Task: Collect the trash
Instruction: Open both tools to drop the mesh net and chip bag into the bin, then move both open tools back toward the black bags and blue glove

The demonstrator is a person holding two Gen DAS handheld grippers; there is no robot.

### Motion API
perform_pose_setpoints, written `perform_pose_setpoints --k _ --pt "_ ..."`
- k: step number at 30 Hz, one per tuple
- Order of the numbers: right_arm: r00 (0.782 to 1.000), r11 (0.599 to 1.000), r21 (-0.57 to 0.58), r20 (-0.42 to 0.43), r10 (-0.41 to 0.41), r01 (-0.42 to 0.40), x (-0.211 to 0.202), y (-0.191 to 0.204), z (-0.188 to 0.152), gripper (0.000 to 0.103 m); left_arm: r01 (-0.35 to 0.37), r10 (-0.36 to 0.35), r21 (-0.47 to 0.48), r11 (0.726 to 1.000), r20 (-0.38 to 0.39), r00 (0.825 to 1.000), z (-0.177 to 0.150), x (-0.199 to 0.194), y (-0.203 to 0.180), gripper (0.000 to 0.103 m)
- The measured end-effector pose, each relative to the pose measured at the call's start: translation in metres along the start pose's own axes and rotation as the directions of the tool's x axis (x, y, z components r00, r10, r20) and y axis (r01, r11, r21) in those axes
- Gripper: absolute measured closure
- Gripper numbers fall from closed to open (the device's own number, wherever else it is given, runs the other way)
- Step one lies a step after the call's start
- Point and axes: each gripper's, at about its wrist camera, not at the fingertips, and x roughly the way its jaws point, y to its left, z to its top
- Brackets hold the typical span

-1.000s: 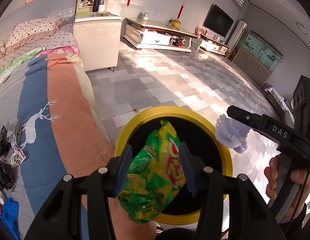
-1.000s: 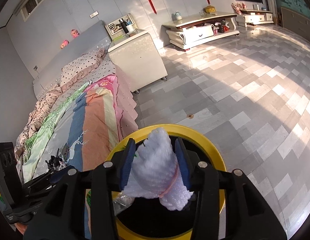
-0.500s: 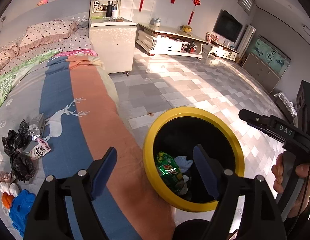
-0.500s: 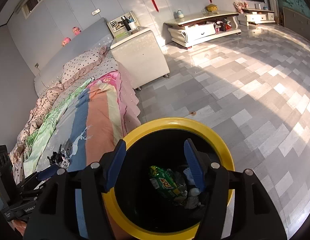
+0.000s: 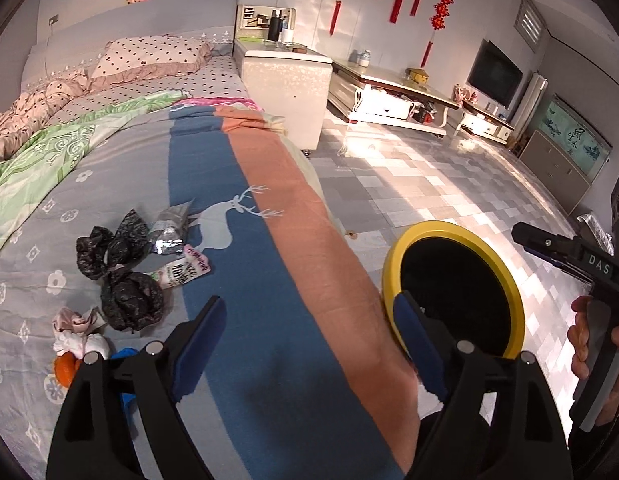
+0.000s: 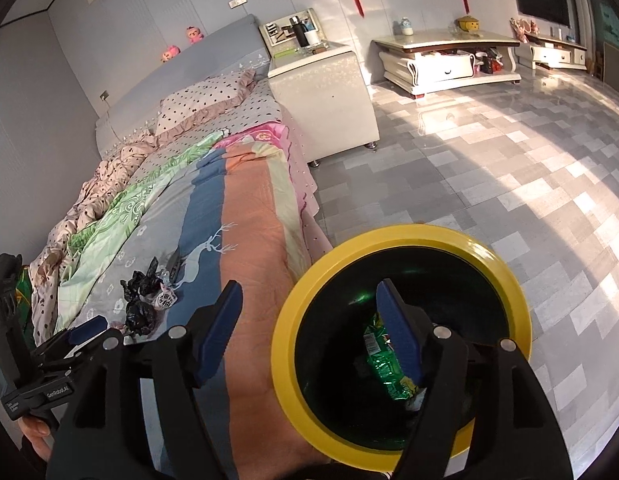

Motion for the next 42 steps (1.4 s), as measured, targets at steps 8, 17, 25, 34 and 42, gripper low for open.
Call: perform_pose_setpoints --k 8,17,25,34,42 --pt "0.996 0.991 -0.106 -0.035 0.076 -0.08 0.014 0.069 -0.004 0.037 -0.077 0.077 -0.064 0.995 -0.007 0.997 -0.019 -0.025 0.059 0.021" --pt "0.979 0.964 -0.189 -0.112 0.169 -0.188 0.044 0.151 -0.013 0.036 -0.156 0.153 -0.126 0.98 -0.031 0.988 -0.05 -0.048 0.116 0.021" --pt "0.949 0.929 -0.245 -0.219 0.226 -0.278 0.091 0.214 -0.027 0.036 -0.194 0.182 -0.185 0.963 -0.079 0.98 -0.084 -0.05 0.156 0.021" --pt "0.905 0.894 -0.292 -0.36 0.228 -0.341 0.153 0.268 -0.048 0.036 -0.197 0.171 -0.243 0.95 -0.123 0.978 -0.11 -0.035 0.182 0.021" --pt "0.869 0.87 -0.314 -0.443 0.221 -0.381 0.201 0.303 -0.06 0.036 -0.195 0.162 -0.272 0.942 -0.138 0.977 -0.121 -0.02 0.194 0.021"
